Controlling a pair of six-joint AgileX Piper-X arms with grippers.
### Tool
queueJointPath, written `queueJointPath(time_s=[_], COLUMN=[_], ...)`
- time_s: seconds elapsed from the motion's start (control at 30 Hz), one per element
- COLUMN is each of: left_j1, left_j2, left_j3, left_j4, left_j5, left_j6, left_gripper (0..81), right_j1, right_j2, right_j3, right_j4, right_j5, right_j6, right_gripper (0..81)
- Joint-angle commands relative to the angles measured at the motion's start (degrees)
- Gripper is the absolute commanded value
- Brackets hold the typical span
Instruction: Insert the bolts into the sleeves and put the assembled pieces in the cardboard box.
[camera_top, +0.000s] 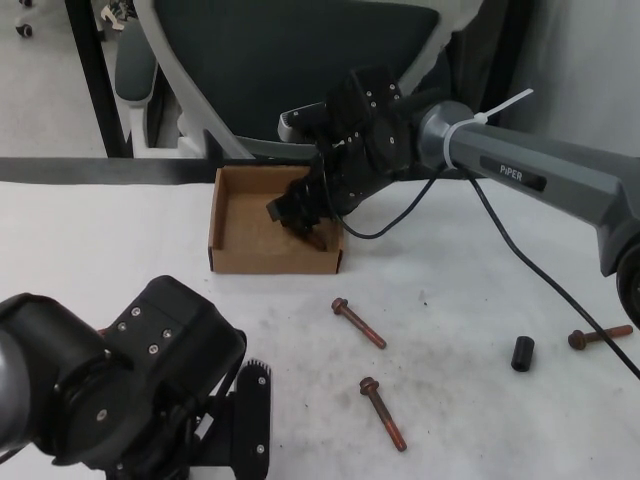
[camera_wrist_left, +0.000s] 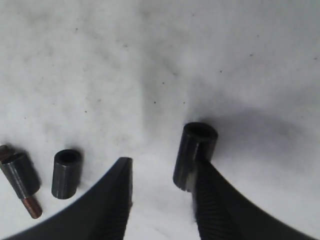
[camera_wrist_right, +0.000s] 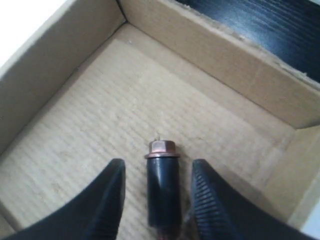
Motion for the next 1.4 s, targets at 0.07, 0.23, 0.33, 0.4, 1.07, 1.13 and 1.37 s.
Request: queueJointPath(time_s=[0.07,0.23,0.33,0.4,1.07,1.13,1.37], left_j1=[0.25,0.25,0.25,0.25,3.12,4.74,6.81], left_j2=[0.01,0.34,1.36,2.48,14.61,14.58,14.58], left_j3=[-0.49,-0.49,-0.49,-0.49,-5.46,-5.44,-5.44], left_j4=[2.14,3.14,3.14,2.45,4.23,4.57,5.05], left_j5=[2.32,4.49,4.53,4.53,9.68,10.02,11.15], left_j6=[2.5,3.05,3.83,3.85,7.69,7.7,7.7], left_gripper=[38.3,47.5,47.5,47.5,40.5,39.6,31.8], right_j1=[-0.19,-0.19,-0.19,-0.19,-0.19,-0.19,-0.19], right_j2=[-0.63,-0.63,-0.63,-0.63,-6.24,-7.63,-12.8], right_j3=[-0.49,-0.49,-0.49,-0.49,-0.29,-0.29,-0.29], right_j4=[1.51,2.17,2.77,3.3,7.46,8.27,12.26], right_j5=[-2.07,-3.19,-3.73,-5.16,-13.97,-13.97,-13.97], right_j6=[0.27,0.06,0.06,0.06,-7.32,-8.01,-9.92], right_gripper=[40.3,40.3,40.3,40.3,40.3,40.3,37.9])
